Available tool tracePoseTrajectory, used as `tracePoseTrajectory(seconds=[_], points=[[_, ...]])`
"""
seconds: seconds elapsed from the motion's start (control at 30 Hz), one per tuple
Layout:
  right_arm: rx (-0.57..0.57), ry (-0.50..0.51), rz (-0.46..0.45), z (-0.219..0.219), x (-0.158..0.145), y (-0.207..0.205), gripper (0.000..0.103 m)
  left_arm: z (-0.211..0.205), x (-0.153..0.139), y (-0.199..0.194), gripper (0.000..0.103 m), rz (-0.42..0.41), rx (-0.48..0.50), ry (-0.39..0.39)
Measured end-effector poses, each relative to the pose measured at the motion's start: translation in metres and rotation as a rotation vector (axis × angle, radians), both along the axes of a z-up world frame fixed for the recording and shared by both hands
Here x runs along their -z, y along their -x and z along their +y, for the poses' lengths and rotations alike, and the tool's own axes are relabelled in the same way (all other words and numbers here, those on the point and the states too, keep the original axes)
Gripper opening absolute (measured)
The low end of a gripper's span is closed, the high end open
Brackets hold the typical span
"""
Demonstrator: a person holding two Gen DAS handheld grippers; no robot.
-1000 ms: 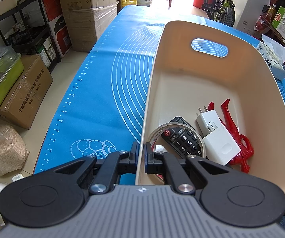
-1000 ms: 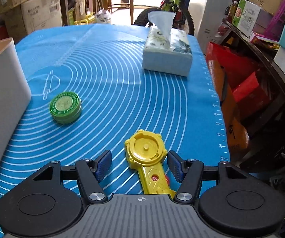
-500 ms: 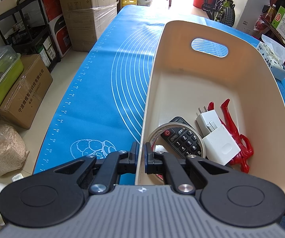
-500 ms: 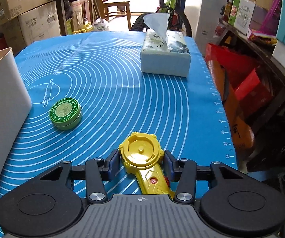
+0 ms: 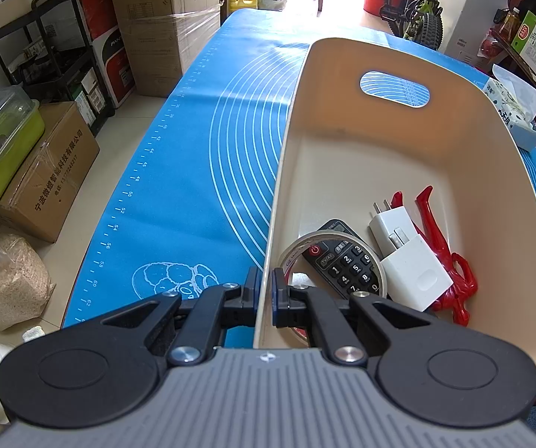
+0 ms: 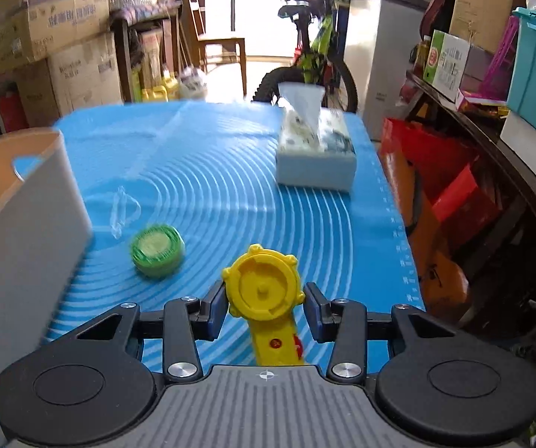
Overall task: Organize rigid objects
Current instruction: 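Lift the yellow toy and carry it toward the basket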
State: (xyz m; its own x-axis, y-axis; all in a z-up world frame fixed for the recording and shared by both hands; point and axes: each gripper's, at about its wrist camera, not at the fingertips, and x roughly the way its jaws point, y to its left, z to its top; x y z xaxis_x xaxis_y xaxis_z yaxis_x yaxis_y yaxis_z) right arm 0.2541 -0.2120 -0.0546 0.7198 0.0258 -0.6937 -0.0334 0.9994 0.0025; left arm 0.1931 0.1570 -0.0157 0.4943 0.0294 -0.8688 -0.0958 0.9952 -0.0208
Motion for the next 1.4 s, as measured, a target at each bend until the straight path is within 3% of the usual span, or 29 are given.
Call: tracePoseTrajectory(seconds=[0.37,0.6,0.87,1.1,1.4], points=[[-0.037,-0.043,-0.139,0.019,-0.043,0.012,0.049,0.000,0.000,0.000,0.006,0.000,0.000,0.000],[-0.121,-0.085,-0.222,0.047,-0.082,0.015,0.049,0.000,0.000,0.000,0.006,0.000,0.000,0.000],[-0.289,-0.134,-0.217,0.095,-0.106,0.009,0.049,-0.001,0.001,0.000,0.006,0.000,0.000,0.001],[-0.398,-0.112,-0.204,0.143,-0.104,0.011,0.049,-0.002,0.001,0.000,0.006,0.000,0.000,0.005],[-0.426,-0.131,-0.275,0.155,-0.124,0.020,0.049,-0.001,0.001,0.001,0.006,-0.001,0.000,0.009]])
